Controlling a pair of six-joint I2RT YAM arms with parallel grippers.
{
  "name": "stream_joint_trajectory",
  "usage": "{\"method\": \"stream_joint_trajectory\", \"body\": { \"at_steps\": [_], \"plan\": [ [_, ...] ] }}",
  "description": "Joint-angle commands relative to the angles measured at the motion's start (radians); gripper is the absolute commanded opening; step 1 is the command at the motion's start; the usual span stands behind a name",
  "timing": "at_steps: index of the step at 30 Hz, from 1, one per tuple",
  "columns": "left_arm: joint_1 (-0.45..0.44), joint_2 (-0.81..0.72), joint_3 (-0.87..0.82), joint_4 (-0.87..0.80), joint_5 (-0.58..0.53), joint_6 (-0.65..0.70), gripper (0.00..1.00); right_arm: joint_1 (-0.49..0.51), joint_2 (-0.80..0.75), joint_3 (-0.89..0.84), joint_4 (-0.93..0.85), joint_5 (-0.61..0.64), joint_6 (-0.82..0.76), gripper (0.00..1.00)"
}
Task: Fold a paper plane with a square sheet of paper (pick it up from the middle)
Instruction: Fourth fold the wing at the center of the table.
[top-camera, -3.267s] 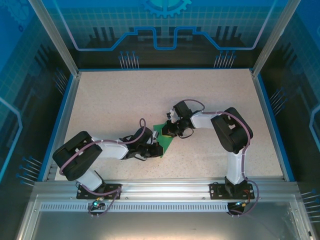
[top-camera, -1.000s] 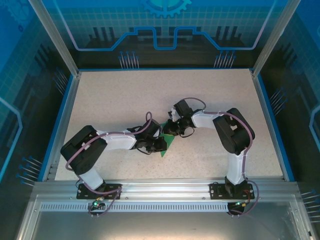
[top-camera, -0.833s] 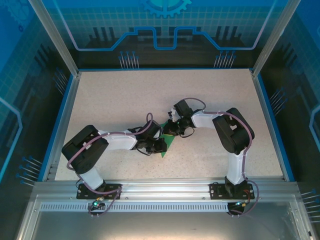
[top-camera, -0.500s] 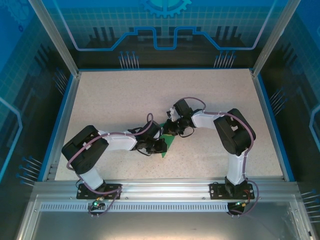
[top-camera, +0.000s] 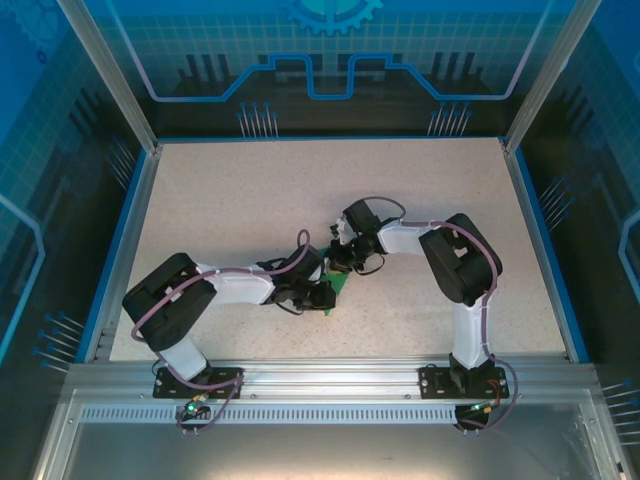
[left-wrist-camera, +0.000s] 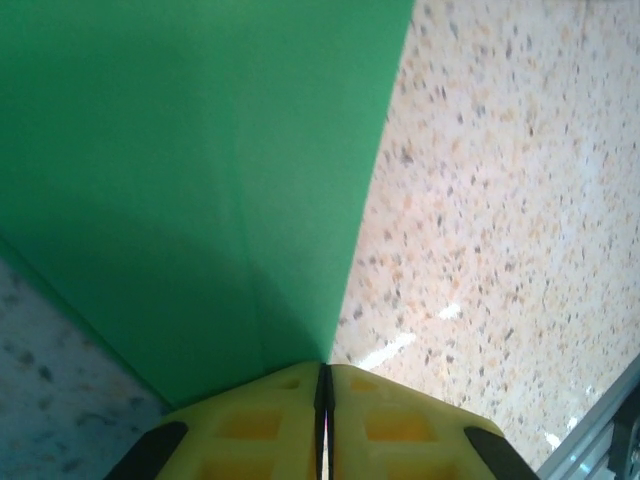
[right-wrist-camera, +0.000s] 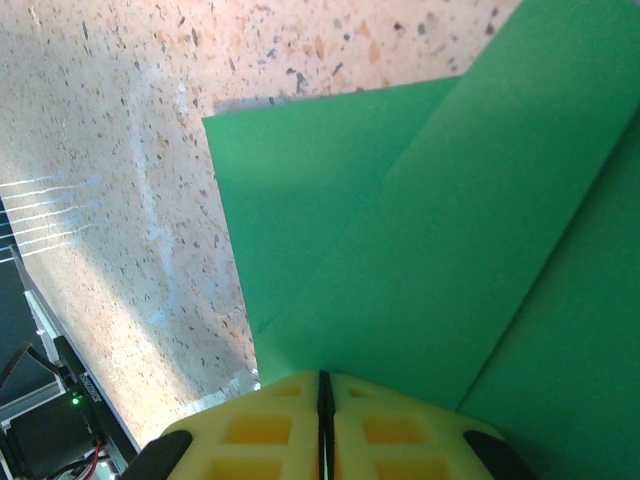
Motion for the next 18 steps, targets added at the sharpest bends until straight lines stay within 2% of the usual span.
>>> {"method": "stream_joint_trajectory", "body": {
  "at_steps": [1,14,18],
  "plan": [
    [-0.06,-0.013,-0.074,-0.087,0.063,-0.008,0.14,-0.012,0.052,-0.01,-0.014,0.103,0.007,0.11],
    [-0.092,-0.038,-0.227,0.042,0.111,-0.1,0.14,-0.012,0.053,-0.013,-0.007,0.093,0.005,0.11],
    [-0.092,-0.135,-0.206,-0.004,0.105,-0.081,0.14,-0.012,0.049,-0.014,-0.009,0.095,0.004,0.11]
  ]
}}
